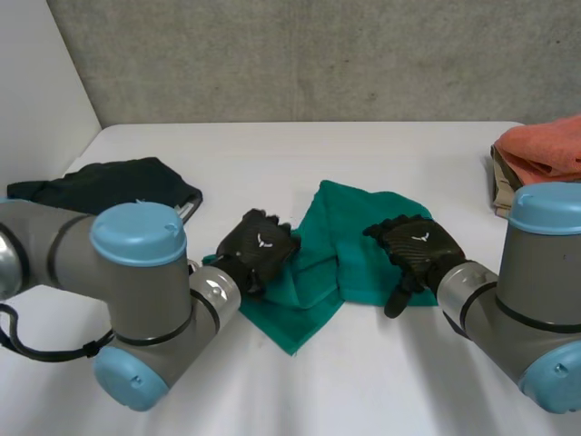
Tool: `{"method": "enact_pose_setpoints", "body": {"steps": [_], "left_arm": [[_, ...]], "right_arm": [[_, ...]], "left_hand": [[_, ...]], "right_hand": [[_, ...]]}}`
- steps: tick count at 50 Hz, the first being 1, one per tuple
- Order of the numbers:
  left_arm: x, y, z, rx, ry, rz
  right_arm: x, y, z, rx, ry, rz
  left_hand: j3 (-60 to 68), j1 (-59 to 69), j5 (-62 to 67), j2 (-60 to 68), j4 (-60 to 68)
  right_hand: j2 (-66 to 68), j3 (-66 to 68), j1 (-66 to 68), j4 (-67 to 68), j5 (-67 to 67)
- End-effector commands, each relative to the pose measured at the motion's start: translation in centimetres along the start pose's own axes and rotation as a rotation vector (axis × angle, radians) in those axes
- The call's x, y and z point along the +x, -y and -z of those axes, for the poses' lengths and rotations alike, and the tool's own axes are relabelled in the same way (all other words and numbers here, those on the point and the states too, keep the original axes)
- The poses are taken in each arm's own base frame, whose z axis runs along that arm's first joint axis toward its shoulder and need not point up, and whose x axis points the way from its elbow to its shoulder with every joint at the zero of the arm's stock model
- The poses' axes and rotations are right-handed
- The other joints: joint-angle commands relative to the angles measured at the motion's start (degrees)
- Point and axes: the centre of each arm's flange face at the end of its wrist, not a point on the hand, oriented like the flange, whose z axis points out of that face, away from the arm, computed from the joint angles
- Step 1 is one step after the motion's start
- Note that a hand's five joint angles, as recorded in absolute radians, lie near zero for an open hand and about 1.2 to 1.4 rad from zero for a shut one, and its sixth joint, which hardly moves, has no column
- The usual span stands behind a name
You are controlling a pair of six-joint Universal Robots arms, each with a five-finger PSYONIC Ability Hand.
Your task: Fold the laundry.
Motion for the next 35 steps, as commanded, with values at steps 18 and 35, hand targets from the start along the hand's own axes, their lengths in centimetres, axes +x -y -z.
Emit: {"method": "enact_pose_setpoints", "body": {"steps": [18, 35], "left_arm": [[0.2, -1.6, -2.7, -0.010, 0.019, -0.060], [-8.9, 11.9, 6.2, 0.321, 0.297, 0.204]], "right_arm": [[0.5, -0.6, -0.2, -0.005, -0.007, 0.014], [-0.6, 3.8, 2.5, 0.079, 0.014, -0.212]], "left_hand": [[51.55, 52.14, 52.25, 51.78, 52.20], [51.55, 52.14, 52.25, 51.78, 52.20]], "right_hand": [[-2.57, -2.42, -3.52, -2.20, -2.92], [-2.57, -2.42, -3.52, -2.20, -2.92]]}}
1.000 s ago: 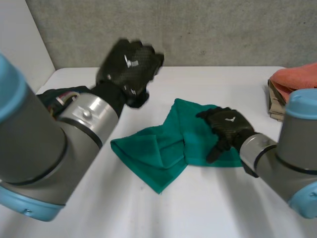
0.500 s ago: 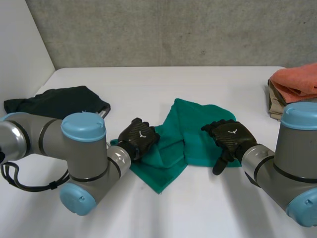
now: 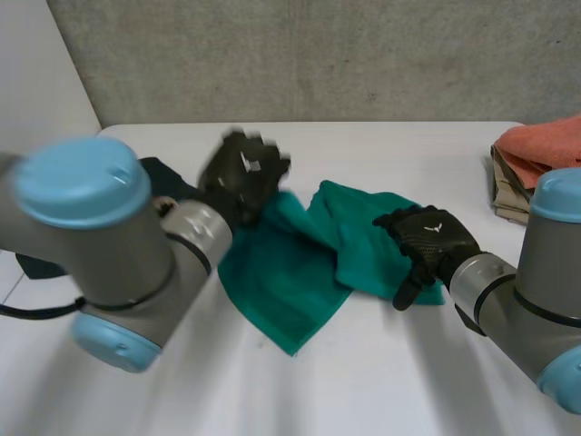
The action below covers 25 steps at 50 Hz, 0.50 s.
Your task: Fold the laundry.
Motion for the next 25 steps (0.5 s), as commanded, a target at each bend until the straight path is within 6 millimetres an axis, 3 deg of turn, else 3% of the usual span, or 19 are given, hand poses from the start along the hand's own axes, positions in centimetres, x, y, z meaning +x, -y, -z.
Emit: {"method": "enact_pose_setpoints", "body": {"steps": [1, 6, 10, 13, 16, 22, 25], "left_arm": [[-3.6, 5.8, 2.7, 0.110, 0.074, 0.133], [-3.3, 7.0, 3.5, 0.122, 0.059, 0.138], [-2.6, 8.4, 4.4, 0.161, 0.039, 0.145], [-2.5, 9.5, 5.0, 0.190, 0.038, 0.152], [-3.2, 10.6, 5.8, 0.220, 0.068, 0.160], [-4.7, 12.3, 6.6, 0.270, 0.115, 0.162], [-4.9, 12.5, 6.6, 0.276, 0.123, 0.162]], "right_arm": [[-1.4, 2.3, 0.9, 0.064, 0.046, -0.205], [-2.9, 1.6, -2.5, 0.104, 0.085, -0.326], [-5.8, 1.5, -4.3, 0.138, 0.148, -0.292], [-6.2, 0.8, -5.4, 0.132, 0.124, -0.283], [-5.8, 0.4, -6.6, 0.134, 0.058, -0.293], [-6.6, 0.2, -6.3, 0.122, 0.121, -0.279], [-6.7, 0.4, -5.7, 0.114, 0.168, -0.286]], "left_hand": [[11.91, 14.01, 14.19, 11.45, 11.42], [11.91, 14.01, 14.19, 11.45, 11.42], [11.91, 14.01, 14.19, 11.45, 11.42], [11.91, 14.01, 14.19, 11.45, 11.42], [11.91, 14.01, 14.19, 11.45, 11.42], [11.91, 14.01, 14.19, 11.45, 11.42], [11.91, 14.01, 14.19, 11.45, 11.42]], "right_hand": [[-2.57, -2.42, -3.52, -2.20, -2.93], [-2.57, -2.42, -3.52, -2.20, -2.93], [-2.57, -2.42, -3.52, -2.20, -2.93], [-2.57, -2.42, -3.52, -2.20, -2.93], [15.62, 15.76, 14.67, 15.99, 15.26], [58.84, 58.98, 57.89, 59.21, 58.48], [67.43, 67.58, 66.48, 67.80, 67.07]]}}
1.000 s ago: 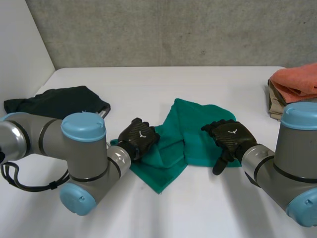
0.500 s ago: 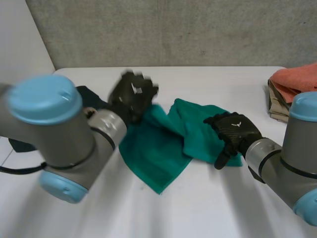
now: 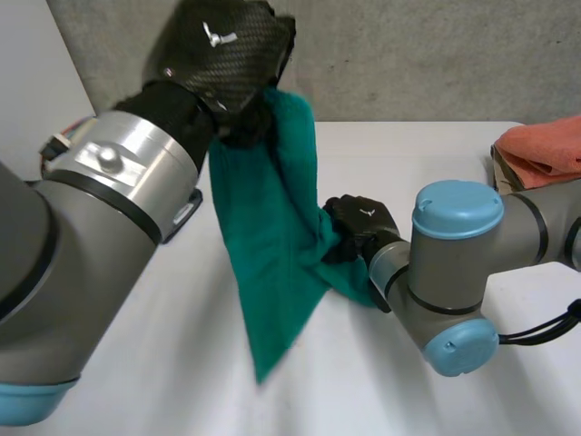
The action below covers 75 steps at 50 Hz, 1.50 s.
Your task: Fold the laundry.
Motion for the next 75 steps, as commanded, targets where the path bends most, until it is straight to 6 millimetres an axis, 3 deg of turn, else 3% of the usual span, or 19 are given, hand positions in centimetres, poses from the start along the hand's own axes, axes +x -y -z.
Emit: {"method": "enact_pose_setpoints", "body": {"steps": [1, 5, 8, 11, 19, 20, 22, 27, 28, 30, 34, 39, 46, 50, 55, 62, 71, 73, 75], "left_arm": [[-1.0, 1.3, 0.1, 0.035, 0.038, -0.002], [-1.3, 1.5, 0.1, 0.040, 0.046, -0.007], [-1.8, 2.4, 0.5, 0.059, 0.058, -0.009], [-3.0, 2.9, 1.1, 0.070, 0.091, -0.020], [-7.0, -1.6, 1.5, -0.088, 0.202, -0.068], [-7.2, -2.4, 1.5, -0.111, 0.208, -0.069], [-7.2, -4.3, 1.7, -0.167, 0.204, -0.066], [-5.7, -6.8, 2.5, -0.243, 0.156, -0.042], [-5.4, -7.3, 2.5, -0.256, 0.145, -0.035], [-4.1, -8.3, 2.4, -0.284, 0.099, -0.007], [-2.8, -9.1, 2.1, -0.303, 0.060, 0.017], [-3.0, -7.9, 1.6, -0.265, 0.067, 0.014], [-3.6, -6.2, 1.3, -0.207, 0.087, 0.009], [-3.8, -5.5, 1.5, -0.190, 0.092, 0.009], [-3.8, -4.3, 1.7, -0.154, 0.094, 0.013], [-3.2, -1.5, 1.7, -0.070, 0.079, 0.056], [-3.6, 0.4, 2.6, -0.019, 0.089, 0.059], [-3.6, 0.6, 2.8, -0.014, 0.089, 0.061], [-3.7, 0.8, 3.0, -0.009, 0.092, 0.060]], "right_arm": [[-0.5, 0.5, 1.1, -0.018, 0.084, 0.007], [-0.4, 4.3, 2.8, 0.074, 0.087, 0.035], [2.4, 8.2, 4.0, 0.130, 0.023, 0.122], [4.2, 9.6, 5.1, 0.078, 0.017, 0.197], [8.2, 14.3, 7.0, -0.027, 0.119, 0.228], [10.6, 14.2, 6.3, -0.053, 0.086, 0.174], [12.7, 13.6, 5.3, -0.079, 0.057, 0.115], [14.8, 10.6, 2.3, -0.156, 0.058, -0.035], [15.3, 9.4, 1.5, -0.187, 0.056, -0.086], [16.0, 8.5, 0.9, -0.205, 0.033, -0.122], [18.3, 8.4, 0.3, -0.181, -0.068, -0.219], [20.8, 10.1, 0.9, -0.056, -0.249, -0.189], [18.3, 13.4, 4.6, 0.017, -0.248, 0.048], [15.1, 11.3, 6.6, -0.063, -0.182, 0.185], [6.8, 7.9, 9.8, -0.061, 0.007, 0.295], [1.6, 3.1, 8.9, 0.022, 0.089, 0.341], [2.0, -0.3, 4.3, -0.003, -0.017, 0.350], [2.0, -0.9, 3.6, -0.014, -0.014, 0.354], [2.2, -1.0, 2.8, -0.005, -0.020, 0.358]], "left_hand": [[11.66, 14.01, 14.19, 11.34, 11.39], [11.66, 14.01, 14.19, 11.34, 11.39], [11.66, 14.01, 14.19, 11.34, 11.39], [11.66, 14.01, 14.19, 11.34, 11.39], [11.66, 14.01, 14.19, 11.34, 11.39], [11.66, 14.01, 14.19, 11.34, 11.39], [11.66, 14.01, 14.19, 11.34, 11.39], [11.66, 14.01, 14.19, 11.34, 11.39], [11.66, 14.01, 14.19, 11.34, 11.39], [11.66, 14.01, 14.19, 11.34, 11.39], [11.66, 14.01, 14.19, 11.34, 11.39], [11.66, 14.01, 14.19, 11.34, 11.39], [11.66, 14.01, 14.19, 11.34, 11.39], [11.66, 14.01, 14.19, 11.34, 11.39], [11.66, 14.01, 14.19, 11.34, 11.39], [11.66, 14.01, 14.19, 11.34, 11.39], [11.66, 14.01, 14.19, 11.34, 11.39], [11.66, 14.01, 14.19, 11.34, 11.39], [11.66, 14.01, 14.19, 11.34, 11.39]], "right_hand": [[25.82, 26.49, 26.50, 26.60, 26.87], [25.82, 26.49, 26.50, 26.60, 26.87], [25.82, 26.49, 26.50, 26.60, 26.87], [25.82, 26.49, 26.50, 26.60, 26.87], [25.82, 26.49, 26.50, 26.60, 26.87], [25.82, 26.49, 26.50, 26.60, 26.87], [25.82, 26.49, 26.50, 26.60, 26.87], [20.39, 21.06, 21.07, 21.16, 21.43], [-11.14, -10.47, -10.46, -10.37, -10.10], [-44.18, -43.51, -43.50, -43.40, -43.13], [-44.18, -43.51, -43.50, -43.40, -43.13], [-44.18, -43.51, -43.50, -43.40, -43.13], [-44.18, -43.51, -43.50, -43.40, -43.13], [-44.18, -43.51, -43.50, -43.40, -43.13], [-40.44, -39.76, -39.75, -39.66, -39.39], [-32.66, -31.98, -31.98, -31.88, -31.61], [-29.81, -29.13, -29.12, -29.03, -28.76], [-23.44, -22.77, -22.76, -22.67, -22.40], [-3.63, -2.96, -2.95, -2.86, -2.59]]}}
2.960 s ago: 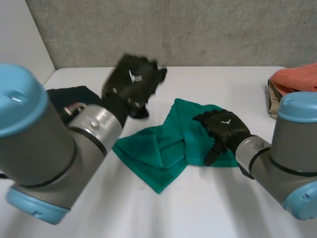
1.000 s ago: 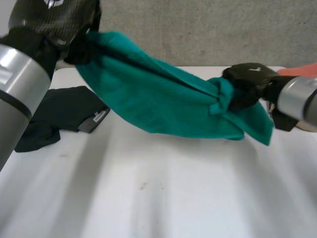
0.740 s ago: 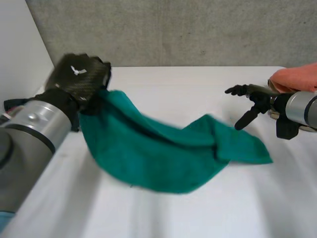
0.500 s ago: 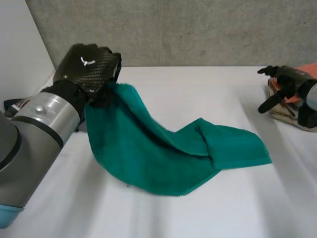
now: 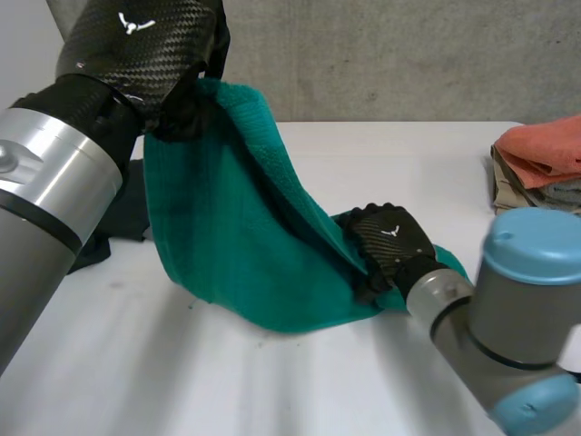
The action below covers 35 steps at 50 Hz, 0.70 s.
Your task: Fold the laundry.
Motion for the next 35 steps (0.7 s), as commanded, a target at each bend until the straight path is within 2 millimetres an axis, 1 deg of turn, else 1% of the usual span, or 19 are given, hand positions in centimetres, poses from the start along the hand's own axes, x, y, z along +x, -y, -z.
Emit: {"method": "enact_pose_setpoints", "body": {"steps": [1, 2, 3, 6, 7, 9, 10, 13, 14, 17, 20, 23, 25, 26, 28, 29, 32, 33, 35], "left_arm": [[-0.3, 0.6, 0.7, 0.016, 0.008, 0.000], [-0.4, 0.7, 0.7, 0.019, 0.011, 0.000], [-0.4, 0.8, 0.8, 0.020, 0.011, 0.000], [-0.6, 1.3, 1.0, 0.035, 0.021, -0.002], [-0.9, 1.6, 1.1, 0.043, 0.031, -0.003], [-1.2, 1.9, 1.1, 0.052, 0.048, -0.006], [-1.6, 2.0, 1.1, 0.056, 0.065, -0.011], [-2.9, 2.0, 0.9, 0.058, 0.117, -0.026], [-3.3, 2.0, 0.8, 0.056, 0.132, -0.032], [-4.8, 1.2, 0.4, 0.033, 0.176, -0.053], [-5.6, -0.3, 0.1, -0.018, 0.200, -0.063], [-5.1, -2.6, 0.2, -0.088, 0.186, -0.062], [-4.7, -4.1, 0.2, -0.131, 0.170, -0.058], [-4.2, -5.9, 0.0, -0.187, 0.149, -0.057], [-3.7, -8.0, -0.3, -0.249, 0.130, -0.057], [-3.2, -9.6, -0.5, -0.297, 0.113, -0.057], [-2.6, -12.0, -1.0, -0.364, 0.087, -0.055], [-2.0, -13.2, -1.4, -0.394, 0.067, -0.052], [-1.5, -14.1, -2.2, -0.402, 0.048, -0.051]], "right_arm": [[0.4, -1.3, -3.0, -0.012, -0.031, 0.004], [0.7, -1.1, -3.2, -0.001, -0.040, 0.001], [0.9, -0.5, -3.4, 0.026, -0.050, -0.003], [1.2, 0.7, -3.6, 0.065, -0.056, 0.012], [1.4, 1.5, -3.5, 0.084, -0.058, 0.019], [1.9, 4.2, -2.8, 0.147, -0.074, 0.034], [2.6, 7.2, -1.3, 0.197, -0.091, 0.064], [3.9, 10.8, 1.2, 0.219, -0.109, 0.116], [5.6, 13.0, 2.9, 0.222, -0.129, 0.157], [7.4, 15.2, 5.0, 0.179, -0.117, 0.240], [8.9, 16.3, 6.5, 0.105, -0.090, 0.297], [10.3, 15.7, 7.0, 0.010, -0.077, 0.299], [11.5, 14.8, 7.2, -0.073, -0.069, 0.301], [11.8, 14.2, 7.0, -0.105, -0.063, 0.303], [11.6, 12.6, 6.4, -0.179, -0.006, 0.330], [11.5, 12.1, 6.1, -0.198, 0.009, 0.337], [11.4, 9.9, 5.0, -0.274, 0.052, 0.377], [11.5, 9.4, 4.7, -0.284, 0.060, 0.379], [11.6, 8.5, 3.8, -0.305, 0.076, 0.375]], "left_hand": [[11.65, 14.01, 14.19, 11.32, 11.17], [11.65, 14.01, 14.19, 11.32, 11.17], [11.65, 14.01, 14.19, 11.32, 11.17], [11.65, 14.01, 14.19, 11.32, 11.17], [11.65, 14.01, 14.19, 11.32, 11.17], [11.65, 14.01, 14.19, 11.32, 11.17], [11.65, 14.01, 14.19, 11.32, 11.17], [11.65, 14.01, 14.19, 11.32, 11.17], [11.65, 14.01, 14.19, 11.32, 11.17], [11.65, 14.01, 14.19, 11.32, 11.17], [11.65, 14.01, 14.19, 11.32, 11.17], [11.65, 14.01, 14.19, 11.32, 11.17], [11.65, 14.01, 14.19, 11.32, 11.17], [11.65, 14.01, 14.19, 11.32, 11.17], [11.65, 14.01, 14.19, 11.32, 11.17], [11.65, 14.01, 14.19, 11.32, 11.17], [11.65, 14.01, 14.19, 11.32, 11.17], [11.65, 14.01, 14.19, 11.32, 11.17], [11.65, 14.01, 14.19, 11.32, 11.17]], "right_hand": [[36.42, 35.61, 35.55, 35.51, 35.07], [44.32, 43.51, 43.46, 43.41, 42.97], [58.33, 57.52, 57.46, 57.42, 56.98], [58.47, 57.66, 57.61, 57.56, 57.12], [58.47, 57.66, 57.61, 57.56, 57.12], [58.47, 57.66, 57.61, 57.56, 57.12], [58.47, 57.66, 57.61, 57.56, 57.12], [58.47, 57.66, 57.61, 57.56, 57.12], [58.47, 57.66, 57.61, 57.56, 57.12], [58.47, 57.66, 57.61, 57.56, 57.12], [58.47, 57.66, 57.61, 57.56, 57.12], [58.47, 57.66, 57.61, 57.56, 57.12], [58.47, 57.66, 57.61, 57.56, 57.12], [58.47, 57.66, 57.61, 57.56, 57.12], [58.47, 57.66, 57.61, 57.56, 57.12], [58.47, 57.66, 57.61, 57.56, 57.12], [58.47, 57.66, 57.61, 57.56, 57.12], [58.47, 57.66, 57.61, 57.56, 57.12], [58.47, 57.66, 57.61, 57.56, 57.12]]}}
